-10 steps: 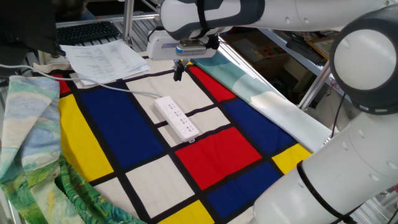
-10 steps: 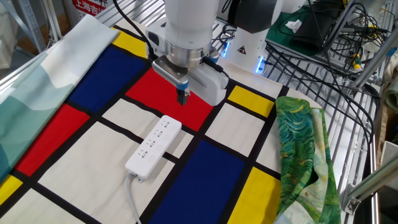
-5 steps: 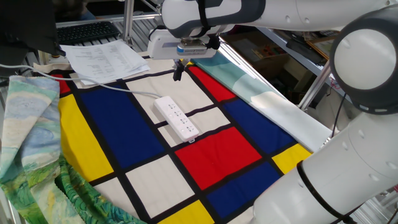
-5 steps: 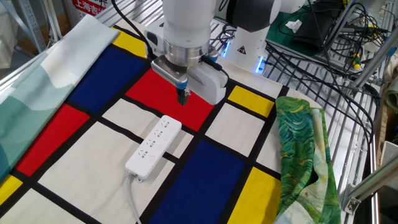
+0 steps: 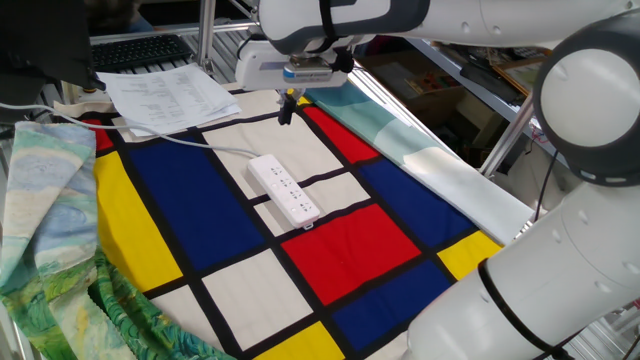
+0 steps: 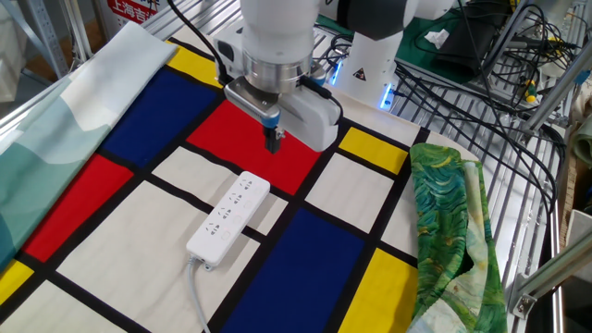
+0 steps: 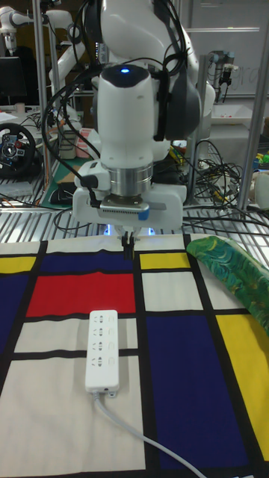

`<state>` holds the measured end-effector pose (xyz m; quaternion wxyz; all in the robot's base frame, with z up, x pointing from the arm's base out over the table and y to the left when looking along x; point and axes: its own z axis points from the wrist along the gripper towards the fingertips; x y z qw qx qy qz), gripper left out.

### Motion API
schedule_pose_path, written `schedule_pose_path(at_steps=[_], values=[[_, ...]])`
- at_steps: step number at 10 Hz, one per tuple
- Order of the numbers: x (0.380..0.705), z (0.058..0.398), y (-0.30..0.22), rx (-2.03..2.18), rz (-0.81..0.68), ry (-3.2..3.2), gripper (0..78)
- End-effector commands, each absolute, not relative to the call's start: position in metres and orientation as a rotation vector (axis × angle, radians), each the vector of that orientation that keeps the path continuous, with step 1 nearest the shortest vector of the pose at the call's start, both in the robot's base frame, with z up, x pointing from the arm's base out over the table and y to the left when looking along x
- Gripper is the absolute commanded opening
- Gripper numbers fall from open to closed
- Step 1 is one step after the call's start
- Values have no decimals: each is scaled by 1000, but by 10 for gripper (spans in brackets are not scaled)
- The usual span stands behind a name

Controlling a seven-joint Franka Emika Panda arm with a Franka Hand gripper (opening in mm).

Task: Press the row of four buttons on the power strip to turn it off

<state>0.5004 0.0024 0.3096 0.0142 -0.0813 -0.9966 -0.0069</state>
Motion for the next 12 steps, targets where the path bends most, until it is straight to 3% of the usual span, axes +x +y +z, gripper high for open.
schedule_pose_path(at_steps=[1, 12], values=[[501, 312, 3, -264, 23, -3116, 0], [501, 311, 3, -330, 17, -3137, 0]])
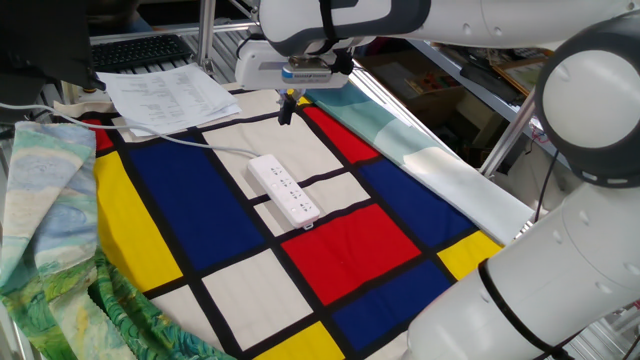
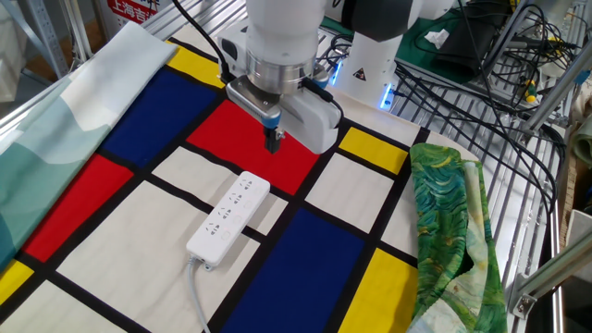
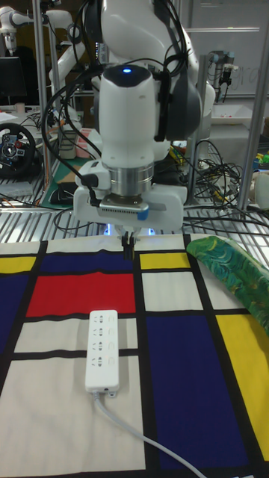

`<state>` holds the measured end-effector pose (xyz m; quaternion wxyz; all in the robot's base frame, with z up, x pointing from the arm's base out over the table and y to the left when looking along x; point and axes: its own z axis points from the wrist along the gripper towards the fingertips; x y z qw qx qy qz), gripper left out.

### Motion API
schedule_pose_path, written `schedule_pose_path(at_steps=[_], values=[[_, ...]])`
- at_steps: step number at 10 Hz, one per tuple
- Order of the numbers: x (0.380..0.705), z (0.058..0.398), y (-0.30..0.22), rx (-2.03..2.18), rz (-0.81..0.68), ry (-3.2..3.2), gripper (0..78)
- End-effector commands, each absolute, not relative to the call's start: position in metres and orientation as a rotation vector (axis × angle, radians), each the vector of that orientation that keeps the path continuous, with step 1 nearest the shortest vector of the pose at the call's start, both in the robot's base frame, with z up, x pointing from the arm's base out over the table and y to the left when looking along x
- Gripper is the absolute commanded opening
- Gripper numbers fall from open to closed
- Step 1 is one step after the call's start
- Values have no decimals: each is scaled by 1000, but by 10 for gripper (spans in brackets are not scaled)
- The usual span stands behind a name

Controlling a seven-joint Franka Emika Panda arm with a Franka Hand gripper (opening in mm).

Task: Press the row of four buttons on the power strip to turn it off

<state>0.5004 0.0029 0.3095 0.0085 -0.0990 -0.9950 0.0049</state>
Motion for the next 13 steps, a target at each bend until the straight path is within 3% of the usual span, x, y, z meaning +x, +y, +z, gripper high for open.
schedule_pose_path(at_steps=[1, 9, 13], values=[[501, 311, 3, -338, 17, -3135, 0], [501, 311, 3, -431, -18, -3092, 0], [509, 306, 2, -376, 53, -3110, 0]])
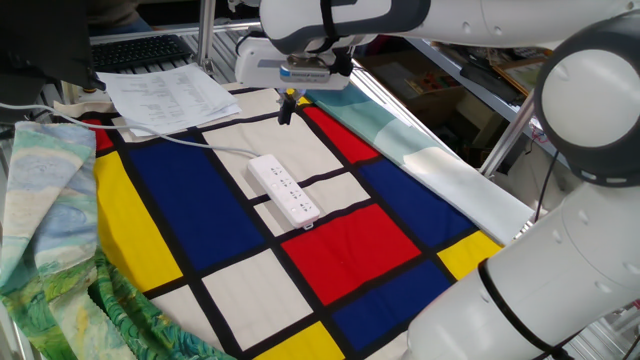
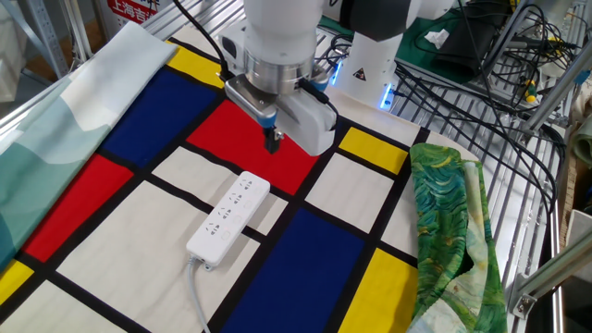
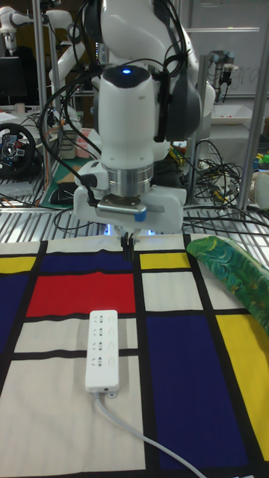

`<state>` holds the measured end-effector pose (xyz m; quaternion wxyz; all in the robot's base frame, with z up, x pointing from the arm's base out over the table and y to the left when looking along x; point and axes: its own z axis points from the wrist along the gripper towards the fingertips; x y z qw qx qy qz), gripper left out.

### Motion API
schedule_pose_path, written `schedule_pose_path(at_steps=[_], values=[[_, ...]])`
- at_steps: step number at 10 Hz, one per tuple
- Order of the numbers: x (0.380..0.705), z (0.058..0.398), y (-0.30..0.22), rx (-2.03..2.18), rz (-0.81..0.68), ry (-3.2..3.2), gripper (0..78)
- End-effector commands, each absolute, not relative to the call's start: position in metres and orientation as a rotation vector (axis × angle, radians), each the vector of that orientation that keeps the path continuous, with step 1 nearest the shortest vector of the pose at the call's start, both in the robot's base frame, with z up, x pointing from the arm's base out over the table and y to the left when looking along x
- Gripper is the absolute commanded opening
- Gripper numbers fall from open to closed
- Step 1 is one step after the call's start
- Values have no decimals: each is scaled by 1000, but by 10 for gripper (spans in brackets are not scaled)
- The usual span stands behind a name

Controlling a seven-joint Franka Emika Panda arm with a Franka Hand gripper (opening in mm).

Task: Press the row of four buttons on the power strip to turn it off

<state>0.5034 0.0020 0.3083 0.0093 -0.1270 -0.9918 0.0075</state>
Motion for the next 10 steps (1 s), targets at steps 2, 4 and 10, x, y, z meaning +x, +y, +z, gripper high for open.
schedule_pose_path(at_steps=[2, 4, 10], values=[[521, 296, 1, -340, 109, -3118, 0], [536, 282, -1, -309, 167, -3126, 0], [548, 260, -11, -259, 270, -3125, 0]])
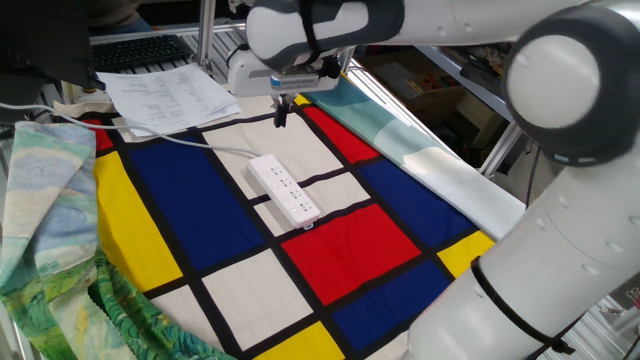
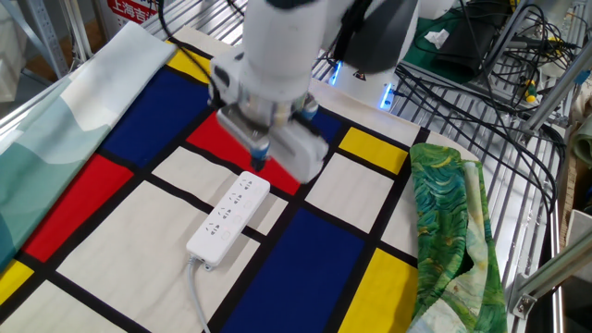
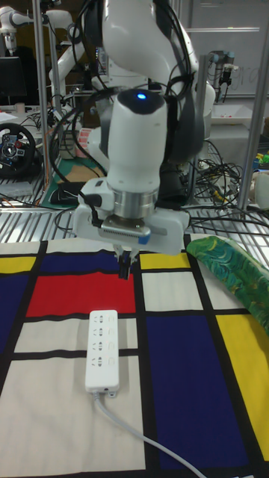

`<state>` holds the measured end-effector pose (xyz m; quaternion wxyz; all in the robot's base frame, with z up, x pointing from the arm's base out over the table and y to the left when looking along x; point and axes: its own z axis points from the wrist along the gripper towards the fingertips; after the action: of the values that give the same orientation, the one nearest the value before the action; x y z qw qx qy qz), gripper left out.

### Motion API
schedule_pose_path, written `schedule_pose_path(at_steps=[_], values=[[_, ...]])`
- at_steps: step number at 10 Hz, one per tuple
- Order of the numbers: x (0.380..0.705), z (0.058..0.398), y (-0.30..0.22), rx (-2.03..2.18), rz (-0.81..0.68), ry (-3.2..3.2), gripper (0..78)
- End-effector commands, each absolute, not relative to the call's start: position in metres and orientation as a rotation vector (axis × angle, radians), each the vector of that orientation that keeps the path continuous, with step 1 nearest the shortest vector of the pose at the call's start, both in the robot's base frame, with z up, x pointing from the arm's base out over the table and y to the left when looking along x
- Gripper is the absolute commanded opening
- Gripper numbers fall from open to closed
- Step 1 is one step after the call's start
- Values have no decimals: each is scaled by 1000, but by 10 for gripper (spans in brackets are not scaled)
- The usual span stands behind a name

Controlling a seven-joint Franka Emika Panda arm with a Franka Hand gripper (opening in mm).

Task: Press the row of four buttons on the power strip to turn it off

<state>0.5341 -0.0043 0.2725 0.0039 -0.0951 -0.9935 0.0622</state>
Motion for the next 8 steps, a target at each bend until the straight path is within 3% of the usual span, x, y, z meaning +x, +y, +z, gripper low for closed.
schedule_pose_path(at_steps=[1, 8], values=[[548, 259, -11, -260, 273, -3124, 0], [543, 243, -6, -251, 311, -3128, 0]])
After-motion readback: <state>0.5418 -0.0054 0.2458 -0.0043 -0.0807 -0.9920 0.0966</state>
